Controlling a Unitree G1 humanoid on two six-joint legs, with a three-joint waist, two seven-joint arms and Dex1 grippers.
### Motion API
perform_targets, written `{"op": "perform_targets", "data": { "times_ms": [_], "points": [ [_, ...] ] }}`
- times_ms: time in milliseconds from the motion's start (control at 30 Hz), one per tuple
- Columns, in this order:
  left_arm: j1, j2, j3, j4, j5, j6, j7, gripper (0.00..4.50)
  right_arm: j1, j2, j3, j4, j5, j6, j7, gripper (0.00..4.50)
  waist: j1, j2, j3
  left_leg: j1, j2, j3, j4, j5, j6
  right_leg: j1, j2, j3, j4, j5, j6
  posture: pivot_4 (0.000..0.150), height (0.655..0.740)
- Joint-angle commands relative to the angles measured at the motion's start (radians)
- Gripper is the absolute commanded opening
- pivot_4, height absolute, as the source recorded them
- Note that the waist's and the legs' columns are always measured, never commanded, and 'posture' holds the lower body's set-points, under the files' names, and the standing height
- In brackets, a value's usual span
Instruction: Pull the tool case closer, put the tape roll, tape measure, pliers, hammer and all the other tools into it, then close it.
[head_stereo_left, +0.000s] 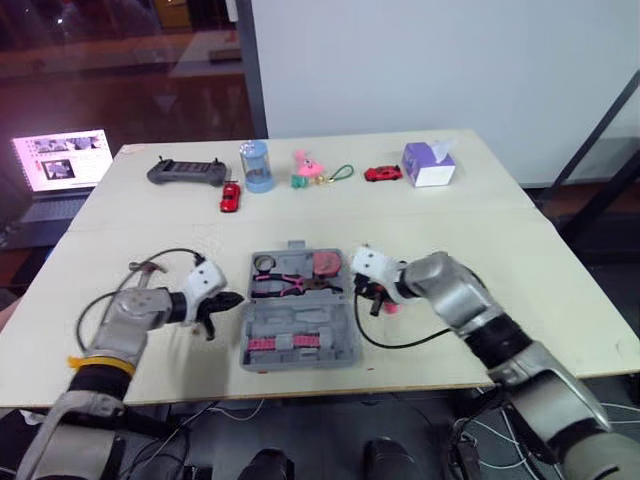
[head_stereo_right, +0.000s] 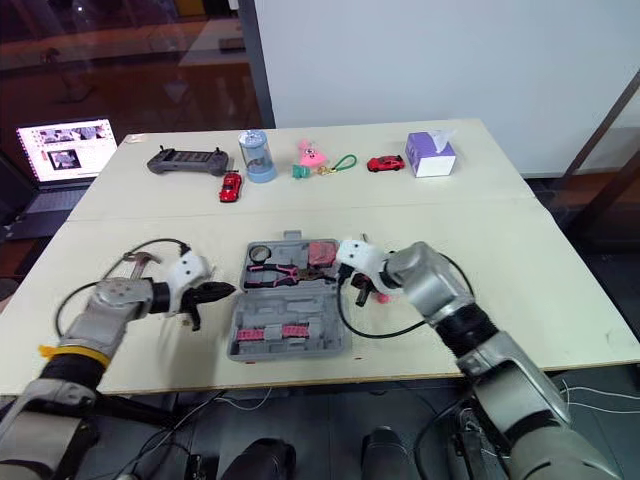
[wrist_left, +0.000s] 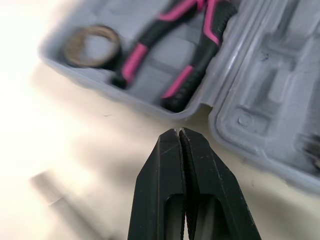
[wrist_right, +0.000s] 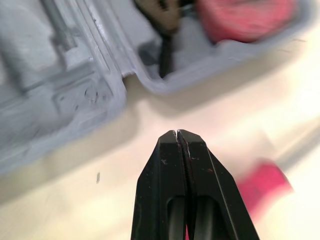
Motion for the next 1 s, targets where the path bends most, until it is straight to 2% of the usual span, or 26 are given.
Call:
{"op": "perform_targets", "data": {
  "times_ms": [33, 100, 200, 233, 267, 333, 467, 533, 567, 733, 1000],
  "points": [
    [0.095, 0.095, 0.157, -0.271, -0.181, 0.196, -0.047, 0.1, 0.062, -0.074, -0.174, -0.229, 0.119, 0.05, 0.044, 0.0, -0.007, 0.0, 0.0, 0.0, 0.0, 0.0, -0.001, 0.0, 0.0, 0.0, 0.0, 0.0, 0.0, 0.0, 0.0, 0.15, 0.74],
    [0.181, 0.152, 0.251, -0.36, -0.247, 0.29, -0.048, 0.1, 0.122, -0.122, -0.263, -0.32, 0.176, 0.09, 0.054, 0.0, -0.011, 0.0, 0.0, 0.001, 0.0, 0.0, -0.002, 0.0, 0.0, 0.0, 0.0, 0.0, -0.001, 0.0, 0.0, 0.15, 0.74],
    [0.36, 0.228, 0.441, -0.336, -0.263, 0.3, -0.053, 0.1, 0.249, -0.16, -0.464, -0.408, 0.268, 0.14, 0.039, 0.0, -0.012, 0.001, 0.0, 0.002, 0.002, 0.001, -0.003, 0.0, 0.001, 0.001, 0.001, 0.0, -0.001, 0.0, 0.0, 0.15, 0.74],
    [0.412, 0.243, 0.493, -0.312, -0.26, 0.288, -0.05, 0.04, 0.292, -0.174, -0.515, -0.42, 0.281, 0.131, 0.031, 0.27, -0.01, 0.001, 0.001, 0.003, 0.002, 0.001, -0.004, -0.001, 0.001, 0.001, 0.001, 0.0, -0.001, 0.0, 0.0, 0.15, 0.74],
    [0.457, 0.255, 0.539, -0.269, -0.251, 0.263, -0.042, 0.29, 0.336, -0.186, -0.565, -0.423, 0.295, 0.114, 0.026, 0.58, -0.007, 0.001, 0.001, 0.003, 0.002, 0.002, -0.004, -0.001, 0.001, 0.001, 0.001, 0.0, -0.001, 0.0, 0.0, 0.15, 0.74],
    [0.519, 0.267, 0.612, -0.186, -0.25, 0.225, -0.033, 0.9, 0.418, -0.207, -0.633, -0.425, 0.322, 0.086, 0.025, 1.35, 0.001, 0.001, 0.001, 0.003, 0.001, 0.003, -0.003, -0.002, 0.004, 0.002, 0.0, 0.0, -0.002, 0.0, 0.0, 0.15, 0.74],
    [0.589, 0.276, 0.704, -0.017, -0.239, 0.137, -0.014, 2.86, 0.574, -0.203, -0.729, -0.438, 0.374, 0.041, 0.023, 3.35, 0.025, 0.0, 0.002, 0.007, 0.002, 0.003, -0.001, -0.005, 0.009, 0.007, 0.0, 0.0, -0.002, 0.0, 0.0, 0.15, 0.74],
    [0.591, 0.276, 0.72, 0.032, -0.241, 0.112, 0.001, 4.03, 0.633, -0.217, -0.74, -0.446, 0.383, 0.022, 0.024, 4.46, 0.031, 0.0, 0.002, 0.007, 0.001, 0.003, -0.001, -0.005, 0.01, 0.008, 0.0, 0.0, -0.002, 0.0, 0.0, 0.15, 0.74],
    [0.596, 0.277, 0.719, 0.056, -0.237, 0.097, 0.0, 4.48, 0.655, -0.225, -0.741, -0.441, 0.377, 0.007, 0.017, 4.5, 0.031, 0.0, 0.002, 0.007, 0.001, 0.003, -0.001, -0.005, 0.01, 0.008, 0.0, 0.0, -0.002, 0.0, 0.0, 0.15, 0.74],
    [0.605, 0.267, 0.698, 0.118, -0.23, 0.046, 0.009, 4.48, 0.709, -0.23, -0.737, -0.433, 0.388, -0.043, -0.013, 4.5, 0.022, 0.0, 0.002, 0.009, 0.002, 0.003, -0.002, -0.005, 0.01, 0.009, 0.0, 0.0, -0.001, 0.0, 0.0, 0.15, 0.74],
    [0.545, 0.22, 0.641, 0.021, -0.261, 0.102, 0.059, 4.48, 0.681, -0.22, -0.715, -0.484, 0.439, -0.041, -0.064, 4.5, 0.025, 0.0, 0.002, 0.01, 0.002, 0.003, -0.002, -0.005, 0.01, 0.01, 0.0, 0.0, -0.001, 0.0, 0.0, 0.15, 0.74]
  ]
}}
